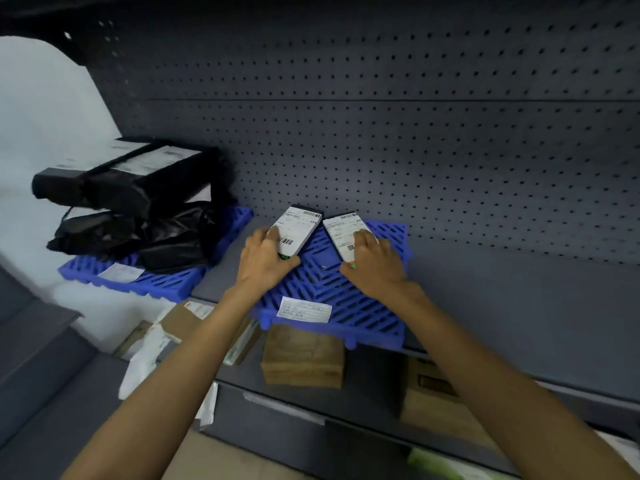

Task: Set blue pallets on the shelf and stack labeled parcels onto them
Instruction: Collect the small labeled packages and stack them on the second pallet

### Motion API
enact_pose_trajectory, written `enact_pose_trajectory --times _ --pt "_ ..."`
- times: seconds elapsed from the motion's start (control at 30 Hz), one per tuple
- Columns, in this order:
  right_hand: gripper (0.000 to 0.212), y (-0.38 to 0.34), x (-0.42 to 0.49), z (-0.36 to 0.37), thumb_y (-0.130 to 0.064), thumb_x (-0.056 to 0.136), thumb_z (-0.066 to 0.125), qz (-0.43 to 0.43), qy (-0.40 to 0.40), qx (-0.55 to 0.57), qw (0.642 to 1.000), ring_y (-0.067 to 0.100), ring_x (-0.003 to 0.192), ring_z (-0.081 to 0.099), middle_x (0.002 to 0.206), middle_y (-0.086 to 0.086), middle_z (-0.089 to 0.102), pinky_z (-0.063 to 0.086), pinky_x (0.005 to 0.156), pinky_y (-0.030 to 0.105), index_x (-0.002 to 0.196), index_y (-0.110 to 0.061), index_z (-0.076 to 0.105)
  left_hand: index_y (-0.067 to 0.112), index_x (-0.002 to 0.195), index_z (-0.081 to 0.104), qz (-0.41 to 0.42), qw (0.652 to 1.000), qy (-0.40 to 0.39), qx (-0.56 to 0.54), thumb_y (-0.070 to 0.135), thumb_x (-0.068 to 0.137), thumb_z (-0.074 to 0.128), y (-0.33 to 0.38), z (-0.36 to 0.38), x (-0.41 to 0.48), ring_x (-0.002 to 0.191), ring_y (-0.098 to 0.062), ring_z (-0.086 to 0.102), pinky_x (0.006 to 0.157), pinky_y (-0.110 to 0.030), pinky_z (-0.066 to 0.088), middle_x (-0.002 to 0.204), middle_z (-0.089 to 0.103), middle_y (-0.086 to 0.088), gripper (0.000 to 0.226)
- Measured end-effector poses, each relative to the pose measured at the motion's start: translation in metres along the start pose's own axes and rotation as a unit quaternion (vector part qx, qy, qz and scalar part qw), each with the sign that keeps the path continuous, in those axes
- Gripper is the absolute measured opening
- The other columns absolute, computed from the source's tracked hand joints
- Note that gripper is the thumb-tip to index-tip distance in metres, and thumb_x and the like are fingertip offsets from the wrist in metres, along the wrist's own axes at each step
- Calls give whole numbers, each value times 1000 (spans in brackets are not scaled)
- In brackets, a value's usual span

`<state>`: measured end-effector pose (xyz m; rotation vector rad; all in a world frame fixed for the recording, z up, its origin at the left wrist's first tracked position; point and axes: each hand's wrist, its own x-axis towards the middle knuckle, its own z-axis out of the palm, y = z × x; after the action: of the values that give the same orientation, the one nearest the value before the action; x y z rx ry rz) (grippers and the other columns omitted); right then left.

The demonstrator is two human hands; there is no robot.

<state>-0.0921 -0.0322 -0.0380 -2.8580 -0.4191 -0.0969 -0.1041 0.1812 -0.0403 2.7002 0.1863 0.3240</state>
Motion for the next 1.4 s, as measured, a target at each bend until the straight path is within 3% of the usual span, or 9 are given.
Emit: enact_pose_trajectory --times 0.27,0.43,0.57,0.77,1.17,1.4 --pt "63 -19 -18 8 -39 96 49 77 9 7 997 38 129 36 152 9 32 38 102 45 147 -7 29 9 152 24 71 993 -90 -17 47 89 63 -21 11 15 136 -37 28 110 -45 32 151 29 -15 83" --pt "65 -25 -37 -4 -56 96 45 102 14 9 995 36 136 31 156 4 29 35 108 48 148 -18 33 14 154 24 127 983 -130 -38 49 93 56 -25 1 16 145 -36 14 113 -48 25 160 15 -13 77" --pt "59 -17 -64 -19 -57 96 43 140 39 -16 989 34 133 38 151 6 37 39 104 46 143 -23 40 19 149 38 237 966 -106 18 44 96 55 -12 -16 19 141 -32 28 112 -44 31 156 31 -9 61" --pt "50 4 -124 -41 -41 98 49 218 28 -96 971 34 130 42 145 9 43 40 102 47 143 -20 42 20 137 53 388 915 -102 42 27 95 60 50 -21 0 115 -30 57 83 -42 53 133 58 -8 44" --pt "38 66 -303 -80 -31 97 50 418 30 -153 895 33 124 47 131 12 52 41 96 44 131 -14 51 28 134 53 548 823 -150 30 29 95 58 209 33 -108 116 -29 59 89 -46 52 133 59 -2 39" --pt "41 112 -425 -93 -37 95 51 498 32 -152 853 32 123 50 130 10 54 42 95 42 130 -16 52 22 135 54 626 763 -160 24 25 96 59 299 61 -202 118 -29 58 86 -45 52 132 59 -5 39"
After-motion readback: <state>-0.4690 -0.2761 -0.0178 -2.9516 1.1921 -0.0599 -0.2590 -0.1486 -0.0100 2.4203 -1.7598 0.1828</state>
